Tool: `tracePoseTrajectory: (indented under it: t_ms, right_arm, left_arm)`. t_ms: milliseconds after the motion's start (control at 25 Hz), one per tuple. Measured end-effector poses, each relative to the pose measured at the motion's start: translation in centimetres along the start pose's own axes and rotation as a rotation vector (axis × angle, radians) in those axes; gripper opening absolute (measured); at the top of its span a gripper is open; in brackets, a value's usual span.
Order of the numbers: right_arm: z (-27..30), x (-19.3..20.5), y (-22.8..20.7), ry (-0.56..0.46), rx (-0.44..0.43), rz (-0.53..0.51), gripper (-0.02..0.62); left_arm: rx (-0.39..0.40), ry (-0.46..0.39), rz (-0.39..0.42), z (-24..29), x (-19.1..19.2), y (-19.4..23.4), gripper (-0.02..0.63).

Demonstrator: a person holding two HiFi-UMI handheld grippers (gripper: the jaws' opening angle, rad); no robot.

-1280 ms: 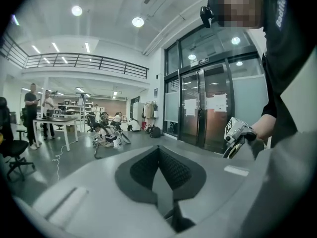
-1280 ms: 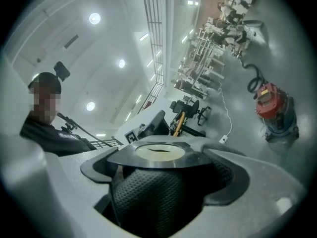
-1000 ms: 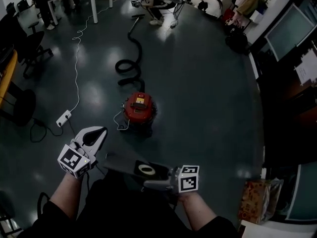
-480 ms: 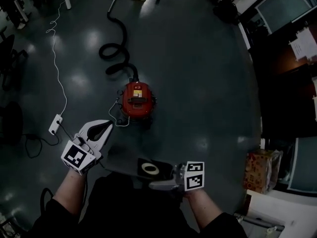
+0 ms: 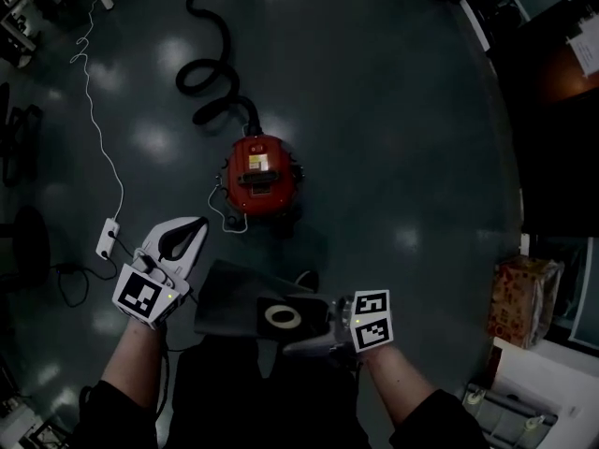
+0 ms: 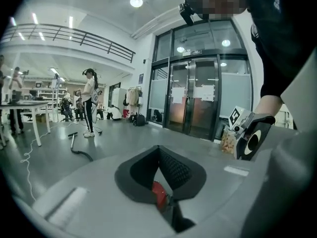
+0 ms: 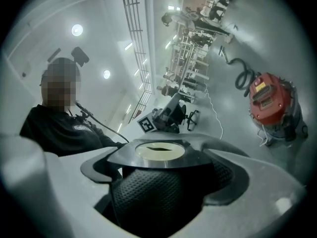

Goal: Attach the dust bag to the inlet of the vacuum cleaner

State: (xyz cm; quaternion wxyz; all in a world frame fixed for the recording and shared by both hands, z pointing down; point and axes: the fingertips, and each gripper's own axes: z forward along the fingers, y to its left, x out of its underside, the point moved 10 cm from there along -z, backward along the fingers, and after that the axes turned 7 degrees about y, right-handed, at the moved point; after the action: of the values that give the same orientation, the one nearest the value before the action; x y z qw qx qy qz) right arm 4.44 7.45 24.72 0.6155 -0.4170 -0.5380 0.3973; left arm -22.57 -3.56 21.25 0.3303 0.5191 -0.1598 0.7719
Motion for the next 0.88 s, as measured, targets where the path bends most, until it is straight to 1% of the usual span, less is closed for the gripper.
tracePoseTrajectory:
  t_ms: [200, 400, 680, 880]
  right_arm:
    - [-2.1, 0.5, -7.2, 0.046, -0.031, 0.017, 0.525]
    - [-3.0, 1.1, -13.9, 0.103, -0.067, 0.029, 0.525]
    - [-3.6, 2.9, -21.6, 0.137, -0.133, 0.04, 0.525]
    - [-3.3, 4.1, -26.3, 0.175, -0.157, 0.031, 0.525]
  left_arm:
    - [-0.035, 0.051, 0.07, 4.6, 3.3, 1.0, 0.002]
    - [-0.049, 0.067, 0.121, 9.5, 5.8, 2.3, 0.003]
    - [-0.028, 0.076, 0.194, 15.3, 9.7, 3.5, 0.003]
    - [0.0, 0.067, 0.261, 17.8, 12.1, 4.0, 0.002]
